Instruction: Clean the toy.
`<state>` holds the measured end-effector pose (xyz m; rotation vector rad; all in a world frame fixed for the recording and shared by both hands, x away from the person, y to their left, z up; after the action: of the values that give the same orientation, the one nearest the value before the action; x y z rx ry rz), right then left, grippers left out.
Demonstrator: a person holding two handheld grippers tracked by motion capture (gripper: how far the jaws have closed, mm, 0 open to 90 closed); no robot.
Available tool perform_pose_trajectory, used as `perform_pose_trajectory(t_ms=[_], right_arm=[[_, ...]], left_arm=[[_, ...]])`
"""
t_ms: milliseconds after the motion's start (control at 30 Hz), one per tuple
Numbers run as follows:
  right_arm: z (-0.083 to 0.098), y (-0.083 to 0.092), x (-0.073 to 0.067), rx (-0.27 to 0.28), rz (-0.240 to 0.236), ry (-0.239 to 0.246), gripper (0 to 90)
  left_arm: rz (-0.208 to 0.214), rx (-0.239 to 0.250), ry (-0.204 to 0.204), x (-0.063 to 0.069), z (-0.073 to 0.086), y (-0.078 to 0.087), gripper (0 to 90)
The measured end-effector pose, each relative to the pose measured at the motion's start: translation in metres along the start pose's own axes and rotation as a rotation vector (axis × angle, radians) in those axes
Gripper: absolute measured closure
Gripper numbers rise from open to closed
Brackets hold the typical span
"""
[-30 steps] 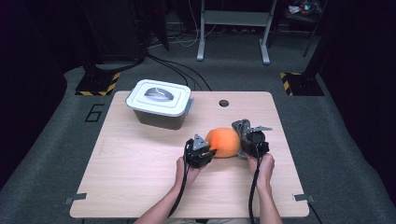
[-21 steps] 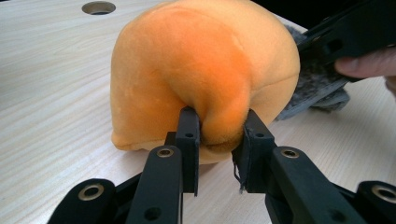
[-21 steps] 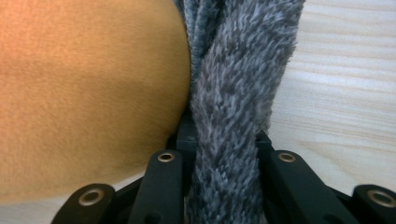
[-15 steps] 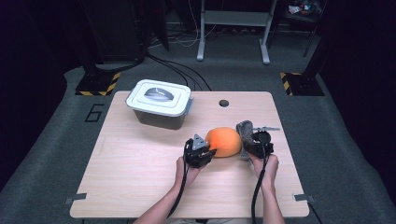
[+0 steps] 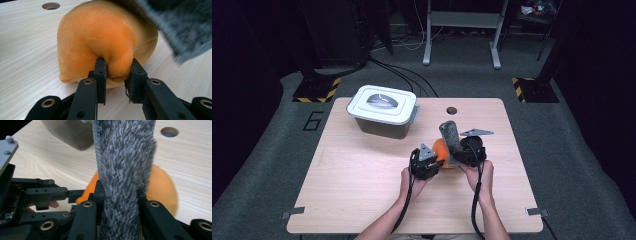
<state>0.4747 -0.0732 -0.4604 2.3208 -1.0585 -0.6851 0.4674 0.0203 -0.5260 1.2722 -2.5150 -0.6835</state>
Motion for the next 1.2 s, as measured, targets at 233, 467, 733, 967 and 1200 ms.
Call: perform_pose_trajectory(t_ms=[233, 467, 733, 967, 1200], right_arm=[[0.003, -0.014, -0.005, -0.031, 0.043, 0.017, 72.9], [0.006, -0.013, 0.002, -0.034, 0.115, 0.06, 74.0], [0.014, -0.001, 0.028, -0.018, 0.177, 0.016, 73.9], [0.022, 0.002, 0.05, -0.017, 0.208, -0.04, 73.7], [0.035, -0.003, 0.075, -0.022, 0.235, -0.122, 73.6]], left_arm=[[0.003, -0.003, -0.009, 0.002, 0.0, -0.001, 72.4], [0.006, 0.0, -0.008, 0.002, 0.0, -0.001, 72.5], [0.01, -0.002, -0.009, 0.002, 0.002, -0.001, 72.6], [0.009, -0.002, -0.009, 0.002, 0.002, -0.001, 72.6], [0.009, -0.003, -0.011, 0.0, 0.004, -0.001, 72.6]])
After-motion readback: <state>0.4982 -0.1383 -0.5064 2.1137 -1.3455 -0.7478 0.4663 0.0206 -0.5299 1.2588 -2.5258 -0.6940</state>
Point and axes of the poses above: each handheld gripper's, and its own axes: y roughly backward along the jaws, z roughly out of its underside, x roughly to its right, the point moved 8 cm from there along -y, roughly forward along the jaws, and after that the axes turned 10 degrees about -z, right-handed, at the moved point
